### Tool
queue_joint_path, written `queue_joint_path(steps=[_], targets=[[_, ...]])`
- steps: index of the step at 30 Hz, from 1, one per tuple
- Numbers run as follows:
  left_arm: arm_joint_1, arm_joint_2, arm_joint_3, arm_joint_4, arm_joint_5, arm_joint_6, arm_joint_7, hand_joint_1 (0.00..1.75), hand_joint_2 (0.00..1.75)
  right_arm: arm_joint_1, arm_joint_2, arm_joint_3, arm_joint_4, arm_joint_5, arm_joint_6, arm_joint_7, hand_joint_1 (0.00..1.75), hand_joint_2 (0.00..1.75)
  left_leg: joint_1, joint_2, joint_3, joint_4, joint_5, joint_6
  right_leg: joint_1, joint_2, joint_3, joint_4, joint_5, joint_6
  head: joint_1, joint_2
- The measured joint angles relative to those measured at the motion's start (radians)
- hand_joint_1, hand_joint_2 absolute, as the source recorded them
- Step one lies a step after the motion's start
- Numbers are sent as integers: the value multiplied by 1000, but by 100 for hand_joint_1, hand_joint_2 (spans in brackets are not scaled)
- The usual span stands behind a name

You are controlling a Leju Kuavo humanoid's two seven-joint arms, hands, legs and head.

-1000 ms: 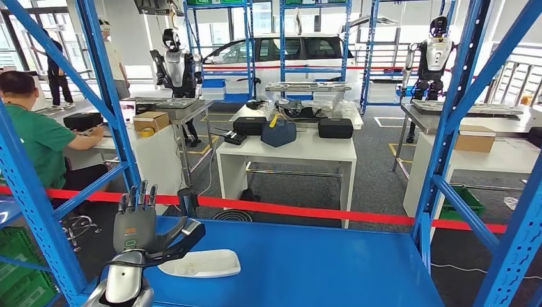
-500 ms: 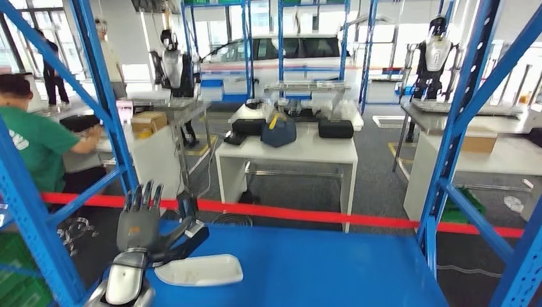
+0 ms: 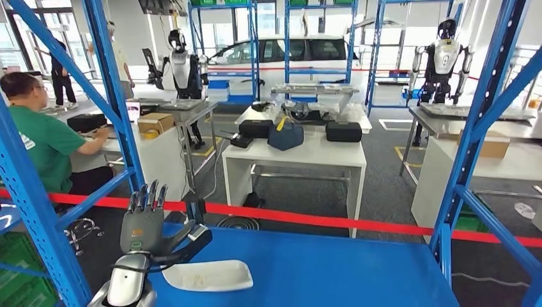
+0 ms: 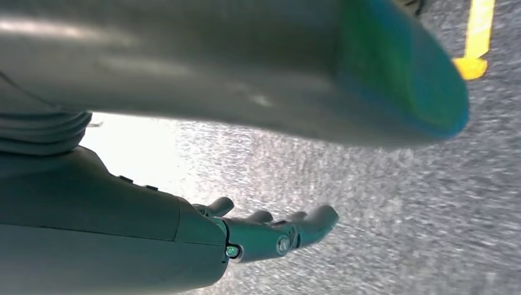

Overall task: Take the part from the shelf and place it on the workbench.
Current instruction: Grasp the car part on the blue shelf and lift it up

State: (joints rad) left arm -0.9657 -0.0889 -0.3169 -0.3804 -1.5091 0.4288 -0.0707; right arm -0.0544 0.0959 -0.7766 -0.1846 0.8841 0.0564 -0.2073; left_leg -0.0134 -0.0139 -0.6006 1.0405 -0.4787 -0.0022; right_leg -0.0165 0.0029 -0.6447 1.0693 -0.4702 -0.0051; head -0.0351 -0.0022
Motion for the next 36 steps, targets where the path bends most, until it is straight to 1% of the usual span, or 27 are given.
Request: queue_joint_path(steps=[2, 3, 4, 5, 7, 8, 9, 10, 11, 12, 13, 14, 15, 16, 17, 19, 20, 25, 30, 34, 36], targets=[[1, 0, 2, -1, 0, 2, -8, 0, 0, 0, 1, -4, 0, 2, 0, 0, 0, 0, 0, 0, 1, -2, -2, -9, -1, 1, 4, -6, 0, -10, 0, 0], [1, 0, 3, -2, 0, 3, -10, 0, 0, 0, 1, -5, 0, 2, 0, 0, 0, 0, 0, 1, -1, 6, -9, -16, -4, 1, 8, -9, 0, -16, 0, 0], [0, 0, 3, -2, 0, 3, -11, 0, 0, 0, 1, -6, 0, 2, 0, 0, 0, 0, 1, 2, -11, 32, -24, -23, -7, 1, 14, -12, 0, -21, -1, 0], [0, 0, 4, -3, 0, 4, -11, 0, 0, 0, 1, -7, 0, 3, 0, 0, 0, 0, 3, 4, -34, 80, -48, -30, -9, 1, 19, -15, -1, -24, -1, 0], [2, 1, 4, -3, 0, 4, -12, 0, 0, 0, 1, -9, 0, 3, 0, -1, 0, 0, 8, 7, -104, 216, -102, -40, -10, 0, 24, -16, -4, -28, -2, 0], [5, 1, 4, -3, 0, 4, -13, 0, 0, 0, 1, -10, 0, 3, 0, 0, 0, 0, 10, 8, -135, 268, -114, -42, -10, 1, 26, -16, -6, -29, -2, 0], [7, 1, 4, -3, 0, 4, -14, 0, 0, 0, 1, -10, 0, 3, 0, 0, 0, 0, 12, 9, -151, 287, -107, -42, -10, 1, 28, -16, -8, -29, -2, 0], [7, 1, 5, -3, 0, 4, -14, 0, 0, 1, 2, -11, 0, 3, 0, 0, 0, 0, 12, 9, -146, 264, -80, -40, -10, 2, 31, -16, -10, -28, -2, 0], [7, 1, 5, -3, 0, 4, -14, 0, 0, 1, 2, -11, 0, 3, 0, 0, 0, 0, 12, 9, -124, 208, -41, -36, -10, 3, 35, -16, -13, -27, -2, 0], [6, 1, 5, -4, 0, 4, -14, 0, 0, 1, 2, -11, 0, 3, 0, 0, 0, 0, 10, 9, -91, 130, -2, -29, -10, 4, 39, -17, -15, -25, -2, 0], [5, 2, 5, -5, 0, 4, -14, 0, 0, 1, 2, -12, 0, 3, 0, -1, 0, 0, 7, 9, -57, 62, 24, -23, -9, 4, 42, -17, -18, -21, -2, 0], [4, 1, 5, -6, 0, 5, -16, 0, 0, 0, 2, -12, 0, 3, 0, -1, 0, 0, 4, 9, -34, 13, 39, -17, -9, 4, 44, -18, -19, -17, -2, 0], [4, 1, 5, -6, 0, 5, -22, 0, 0, 0, 2, -12, 0, 4, 0, -1, 0, 0, 0, 8, -21, -13, 42, -13, -10, 4, 44, -20, -19, -12, -2, 0], [4, 1, 5, -6, 1, 7, -31, 0, 0, -1, 3, -12, 0, 4, 0, -1, 0, 0, -1, 7, -16, -18, 41, -13, -8, 4, 44, -21, -20, -9, -2, 0], [5, 0, 5, -6, 1, 8, -44, 0, 0, 0, 3, -13, 0, 5, 0, -1, 0, 0, -1, 7, -16, -22, 44, -15, -8, 3, 45, -23, -19, -9, -2, 0], [6, -2, 7, -6, 3, 12, -74, 0, 0, 0, 3, -13, 0, 6, 0, -1, 0, 0, 0, 4, -16, -26, 46, -17, -6, 1, 48, -27, -18, -14, -1, 0], [7, -5, 8, -6, 4, 13, -89, 0, 0, 0, 3, -13, 0, 7, 0, -1, 0, 0, 0, 3, -17, -25, 46, -16, -7, 1, 50, -31, -16, -15, -1, 0], [17, -20, 19, -6, 42, 11, -180, 0, 0, -3, 2, -16, 0, 15, 1, 0, 0, 0, -1, 2, -17, -25, 44, -5, -7, 0, 58, -45, -12, -6, -1, 0], [34, -45, 40, -6, 114, 11, -287, 0, 0, -3, 2, -27, 0, 22, 1, 0, 0, 0, -1, 2, -17, -25, 45, -1, -7, 0, 60, -49, -9, 4, -1, 0], [48, -69, 45, -4, 136, 41, -323, 0, 175, -3, 3, -29, 0, 28, 1, 2, 0, 0, -2, 2, -16, -25, 45, 0, -7, 0, 60, -49, -9, 6, -1, 0], [54, -82, 45, -1, 137, 56, -330, 0, 175, -3, 3, -30, 0, 31, 1, 3, 0, 0, -1, 2, -16, -25, 45, 0, -7, 0, 60, -49, -9, 6, -1, 0]])
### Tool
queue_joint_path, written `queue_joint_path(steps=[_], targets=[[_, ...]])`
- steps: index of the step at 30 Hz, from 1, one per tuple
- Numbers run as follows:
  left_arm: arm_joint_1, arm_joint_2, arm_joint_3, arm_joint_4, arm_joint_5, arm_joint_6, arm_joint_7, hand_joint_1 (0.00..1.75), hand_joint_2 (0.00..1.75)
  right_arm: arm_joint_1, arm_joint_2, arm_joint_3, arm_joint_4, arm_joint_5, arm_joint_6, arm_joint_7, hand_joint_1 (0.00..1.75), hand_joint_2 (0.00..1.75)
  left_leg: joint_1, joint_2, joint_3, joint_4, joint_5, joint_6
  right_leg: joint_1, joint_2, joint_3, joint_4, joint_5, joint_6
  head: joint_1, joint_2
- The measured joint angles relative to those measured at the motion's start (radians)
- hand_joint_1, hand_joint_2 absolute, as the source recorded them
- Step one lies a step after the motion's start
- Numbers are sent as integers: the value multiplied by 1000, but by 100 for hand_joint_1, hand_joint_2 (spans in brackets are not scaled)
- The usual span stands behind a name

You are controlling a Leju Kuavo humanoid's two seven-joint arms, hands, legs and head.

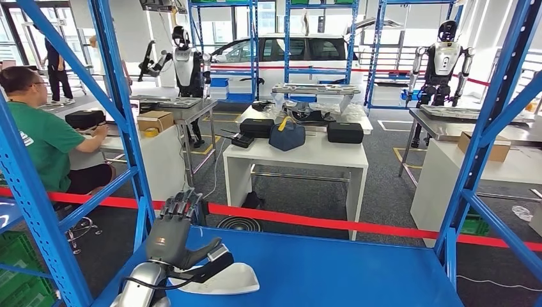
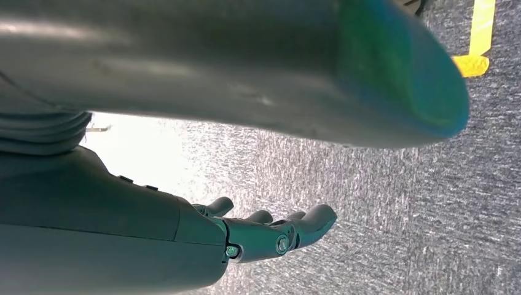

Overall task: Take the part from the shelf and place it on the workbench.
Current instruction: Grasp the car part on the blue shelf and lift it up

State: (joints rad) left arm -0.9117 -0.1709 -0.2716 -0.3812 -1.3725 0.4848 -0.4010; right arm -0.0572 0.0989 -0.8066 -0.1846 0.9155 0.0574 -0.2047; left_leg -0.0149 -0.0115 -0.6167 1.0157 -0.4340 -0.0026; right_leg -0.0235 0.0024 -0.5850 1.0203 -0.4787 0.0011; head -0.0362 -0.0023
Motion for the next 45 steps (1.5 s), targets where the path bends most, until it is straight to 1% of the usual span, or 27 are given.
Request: queue_joint_path(steps=[10, 19, 28, 34, 39, 45], targets=[[15, -60, -2, 19, -9, 9, -54, 0, 175, 0, 4, -2, 0, 8, 1, 2, 0, 0, 1, 0, 1, -1, 0, 0, 2, 0, -1, 0, -1, 0, 0, 0], [38, -92, -33, 46, -43, -66, -60, 0, 175, 0, 8, -12, 0, 15, 8, 2, 0, 0, 1, 1, 1, -2, 0, 0, 1, 0, -1, 0, -1, 1, 0, 0], [57, -101, -52, 64, -41, -101, -63, 0, 175, 0, 12, -23, 0, 21, 9, 2, 0, 0, 1, 1, 1, -2, 0, 0, 2, 0, -1, 0, -1, 1, 0, 0], [80, -101, -84, 73, -49, -157, -61, 0, 175, 0, 14, -25, 0, 25, 9, 3, 0, 0, 1, 1, 1, -2, 0, 0, 2, 0, -1, 0, -1, 1, 0, 0], [110, -101, -104, 85, -43, -172, -39, 0, 175, 1, 16, -25, 0, 31, 9, 10, 0, 0, 1, 1, 1, -2, 0, 0, 1, 0, -1, 0, -2, 1, 0, 0], [119, -101, -111, 94, -42, -180, -31, 0, 175, 1, 19, -25, 0, 34, 9, 10, 0, 0, 1, 1, 1, -2, 0, 0, 2, 0, -1, 0, -2, 1, 0, 0]])
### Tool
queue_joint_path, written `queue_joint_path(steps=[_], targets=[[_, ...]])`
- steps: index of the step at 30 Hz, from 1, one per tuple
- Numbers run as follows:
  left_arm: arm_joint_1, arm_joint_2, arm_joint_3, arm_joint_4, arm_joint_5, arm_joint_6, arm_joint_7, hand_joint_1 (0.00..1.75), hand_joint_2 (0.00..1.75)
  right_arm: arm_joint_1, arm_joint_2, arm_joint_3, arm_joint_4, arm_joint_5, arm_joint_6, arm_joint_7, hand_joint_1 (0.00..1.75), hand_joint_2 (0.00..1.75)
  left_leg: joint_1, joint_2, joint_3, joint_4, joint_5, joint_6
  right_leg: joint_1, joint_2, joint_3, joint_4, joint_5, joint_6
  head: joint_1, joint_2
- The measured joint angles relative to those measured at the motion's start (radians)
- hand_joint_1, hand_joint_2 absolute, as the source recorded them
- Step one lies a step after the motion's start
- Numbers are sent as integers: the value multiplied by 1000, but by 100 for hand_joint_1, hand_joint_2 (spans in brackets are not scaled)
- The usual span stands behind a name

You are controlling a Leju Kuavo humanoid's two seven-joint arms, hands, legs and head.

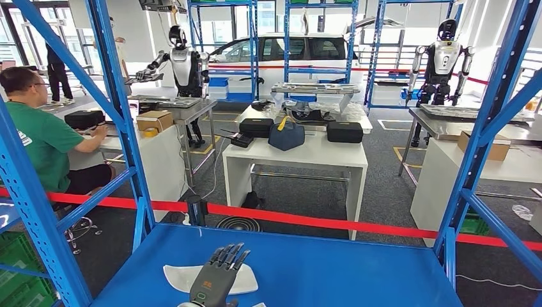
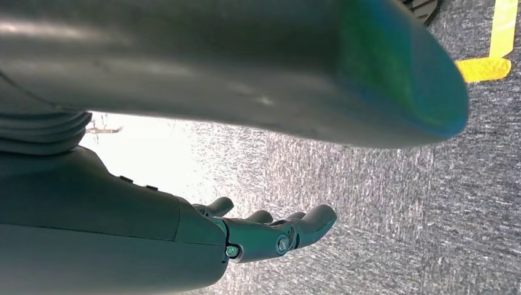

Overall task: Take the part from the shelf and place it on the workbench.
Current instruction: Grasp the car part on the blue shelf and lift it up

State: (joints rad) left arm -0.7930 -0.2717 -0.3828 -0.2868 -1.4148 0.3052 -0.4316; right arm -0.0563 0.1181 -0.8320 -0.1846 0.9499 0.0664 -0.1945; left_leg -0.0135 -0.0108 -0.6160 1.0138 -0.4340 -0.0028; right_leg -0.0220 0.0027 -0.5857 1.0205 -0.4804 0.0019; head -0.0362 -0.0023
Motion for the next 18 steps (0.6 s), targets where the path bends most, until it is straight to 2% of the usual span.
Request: queue_joint_path(steps=[7, 18], targets=[[12, 0, -2, 5, 9, -42, 22, 0, 175, 0, 4, 0, 0, 6, 0, 3, 0, 0, 0, 0, 0, 0, 0, 0, 0, 0, 0, 0, 0, 0, 0, 0], [48, 4, -7, 18, 12, -44, 74, 0, 175, 1, 10, -7, 0, 13, 0, 4, 0, 0, 0, 0, 0, 0, 0, 0, 0, 0, 0, 0, 0, 0, 0, 0]])
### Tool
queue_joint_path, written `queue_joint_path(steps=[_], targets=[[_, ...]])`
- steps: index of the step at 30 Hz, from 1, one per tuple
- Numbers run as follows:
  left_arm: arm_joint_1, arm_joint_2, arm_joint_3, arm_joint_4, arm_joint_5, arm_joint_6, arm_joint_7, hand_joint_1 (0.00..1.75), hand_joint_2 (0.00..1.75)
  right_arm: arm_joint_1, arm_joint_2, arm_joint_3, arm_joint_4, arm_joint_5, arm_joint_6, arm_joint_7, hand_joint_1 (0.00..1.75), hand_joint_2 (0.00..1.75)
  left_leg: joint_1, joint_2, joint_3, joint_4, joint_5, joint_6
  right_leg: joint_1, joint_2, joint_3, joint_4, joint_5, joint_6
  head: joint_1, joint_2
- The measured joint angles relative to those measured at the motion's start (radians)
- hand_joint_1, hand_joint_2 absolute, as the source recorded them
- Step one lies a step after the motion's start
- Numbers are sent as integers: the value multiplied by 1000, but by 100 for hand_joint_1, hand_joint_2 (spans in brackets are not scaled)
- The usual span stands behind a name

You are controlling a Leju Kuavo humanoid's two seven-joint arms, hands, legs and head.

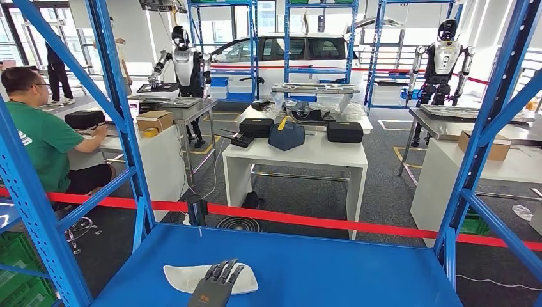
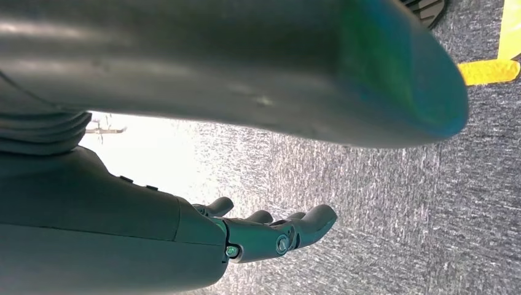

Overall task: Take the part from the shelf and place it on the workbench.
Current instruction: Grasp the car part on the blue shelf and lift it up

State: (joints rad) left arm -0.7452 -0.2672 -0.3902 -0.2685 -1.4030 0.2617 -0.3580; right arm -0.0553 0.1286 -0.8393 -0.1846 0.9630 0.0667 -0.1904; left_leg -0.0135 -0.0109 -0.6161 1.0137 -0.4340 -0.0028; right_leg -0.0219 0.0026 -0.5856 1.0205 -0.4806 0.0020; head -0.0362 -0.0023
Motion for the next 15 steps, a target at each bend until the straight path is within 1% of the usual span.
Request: queue_joint_path(steps=[4, 11, 15], targets=[[1, 2, 0, 4, 12, -4, 32, 0, 175, 0, 0, -1, 0, 4, 0, 0, 0, 0, 0, 0, 0, 0, 0, 0, 0, 0, 0, 0, 0, 0, 0, 0], [8, 21, 5, 15, 62, -70, 118, 0, 175, 2, 2, -2, 0, 9, 0, 7, 0, 0, 0, 0, 0, 0, 0, 0, 0, 0, 0, 0, 0, 0, 0, 0], [9, 28, 15, 16, 70, -80, 174, 0, 175, 3, 4, -9, 0, 12, 0, 10, 0, 0, 0, 0, 0, 0, 0, 0, 0, 0, 0, 0, 0, 0, 0, 0]])
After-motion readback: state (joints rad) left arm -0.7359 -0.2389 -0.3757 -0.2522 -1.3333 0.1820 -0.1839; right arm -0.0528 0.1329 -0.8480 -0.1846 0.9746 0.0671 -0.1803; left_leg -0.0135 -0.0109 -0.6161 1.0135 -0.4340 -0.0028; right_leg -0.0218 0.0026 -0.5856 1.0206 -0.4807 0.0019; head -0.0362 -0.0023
